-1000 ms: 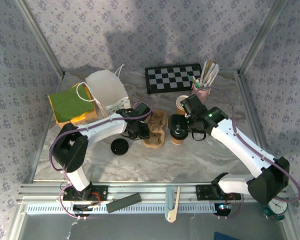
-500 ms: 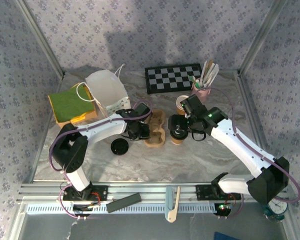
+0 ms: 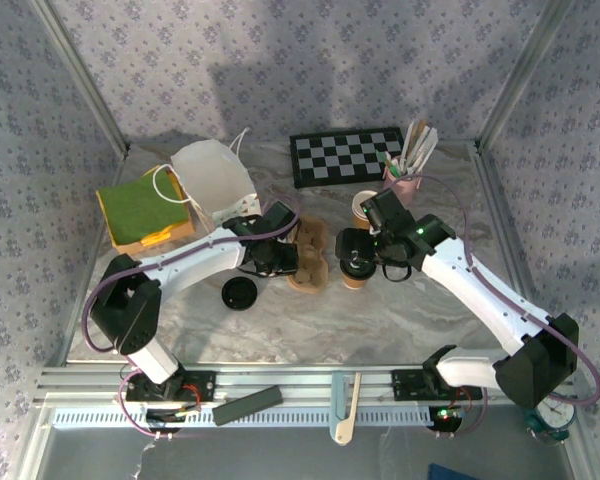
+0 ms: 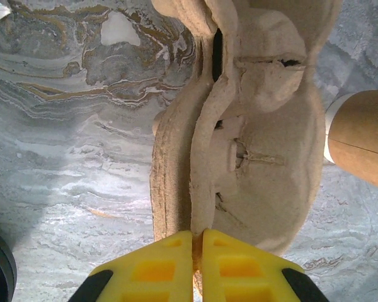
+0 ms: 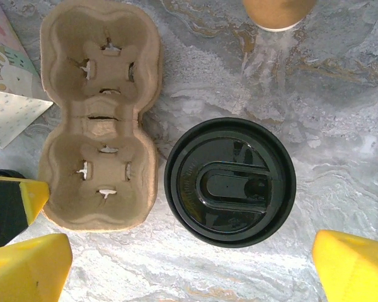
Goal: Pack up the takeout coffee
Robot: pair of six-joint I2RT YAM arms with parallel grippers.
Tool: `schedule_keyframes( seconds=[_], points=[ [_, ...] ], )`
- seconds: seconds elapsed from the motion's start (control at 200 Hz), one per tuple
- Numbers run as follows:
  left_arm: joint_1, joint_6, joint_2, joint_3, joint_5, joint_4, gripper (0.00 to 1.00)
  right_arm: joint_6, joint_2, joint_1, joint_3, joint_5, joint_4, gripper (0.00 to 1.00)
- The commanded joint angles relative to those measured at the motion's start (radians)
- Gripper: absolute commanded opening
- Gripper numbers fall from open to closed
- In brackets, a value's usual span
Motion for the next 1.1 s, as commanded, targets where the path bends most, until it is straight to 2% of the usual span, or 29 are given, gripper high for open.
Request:
schedule_keyframes(
  seconds=[0.0, 0.24, 0.465, 0.605, 0.705, 0.745, 1.094],
  points=[
    [-0.004, -0.006, -0.025, 0.002, 0.014, 0.008, 0.1, 0.017, -0.008, 0.019, -0.006, -0.024, 0.024, 1.0],
    [-0.004, 0.041, -0.045, -0.06, 0.065, 0.026, 0.09, 0.114, -0.017, 0.115, -0.062, -0.025, 0.098, 0.99],
    [-0.003, 0.077, -0.129, -0.153, 0.115, 0.003, 0.09, 0.279, -0.081, 0.242, -0.189, 0.005, 0.223, 0.87],
    [-0.007, 0.085, -0.194, -0.214, 0.151, 0.006, 0.1, 0.378, -0.122, 0.317, -0.28, 0.029, 0.338, 0.68],
    [-0.015, 0.088, -0.221, -0.244, 0.164, 0.004, 0.11, 0.456, -0.153, 0.35, -0.38, 0.027, 0.473, 0.46],
    [-0.015, 0.089, -0.227, -0.258, 0.164, 0.005, 0.11, 0.487, -0.16, 0.359, -0.413, 0.035, 0.514, 0.41],
    [-0.015, 0.105, -0.249, -0.31, 0.174, 0.016, 0.13, 0.616, -0.082, 0.41, -0.516, 0.052, 0.67, 0.41]
  ],
)
